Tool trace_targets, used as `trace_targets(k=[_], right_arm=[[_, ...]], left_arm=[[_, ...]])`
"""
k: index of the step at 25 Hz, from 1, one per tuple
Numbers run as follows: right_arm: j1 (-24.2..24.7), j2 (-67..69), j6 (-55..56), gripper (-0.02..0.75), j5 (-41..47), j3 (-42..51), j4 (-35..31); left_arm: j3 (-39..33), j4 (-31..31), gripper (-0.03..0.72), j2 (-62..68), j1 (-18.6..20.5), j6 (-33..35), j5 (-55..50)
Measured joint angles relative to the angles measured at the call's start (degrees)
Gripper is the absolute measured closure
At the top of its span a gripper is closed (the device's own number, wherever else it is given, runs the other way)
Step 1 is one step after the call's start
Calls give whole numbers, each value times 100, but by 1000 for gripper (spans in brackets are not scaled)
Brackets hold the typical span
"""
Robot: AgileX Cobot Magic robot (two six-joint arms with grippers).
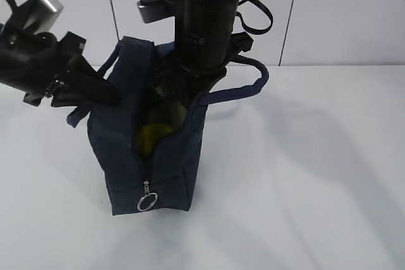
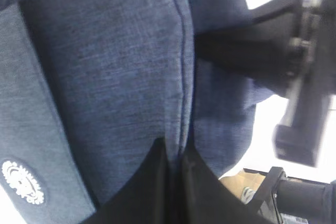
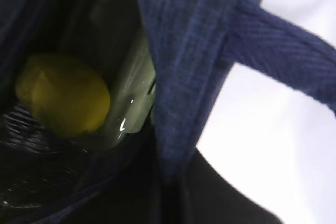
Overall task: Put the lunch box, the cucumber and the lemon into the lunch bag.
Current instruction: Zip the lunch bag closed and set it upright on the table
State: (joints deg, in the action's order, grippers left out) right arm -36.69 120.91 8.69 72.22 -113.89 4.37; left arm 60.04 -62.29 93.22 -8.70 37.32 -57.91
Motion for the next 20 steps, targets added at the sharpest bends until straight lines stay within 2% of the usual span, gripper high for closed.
trace_targets(k=[5,16,20], right_arm=[[0,0,-9,738,-22,242,213],[19,0,-23,738,-22,265,561],[19,0,-23,677,-70,265,561]], left_arm=[[201,-132,681,391,-283,0,170],[214,-220,679,609,-296,0,282],[214,-224,638,609,-296,0,334]])
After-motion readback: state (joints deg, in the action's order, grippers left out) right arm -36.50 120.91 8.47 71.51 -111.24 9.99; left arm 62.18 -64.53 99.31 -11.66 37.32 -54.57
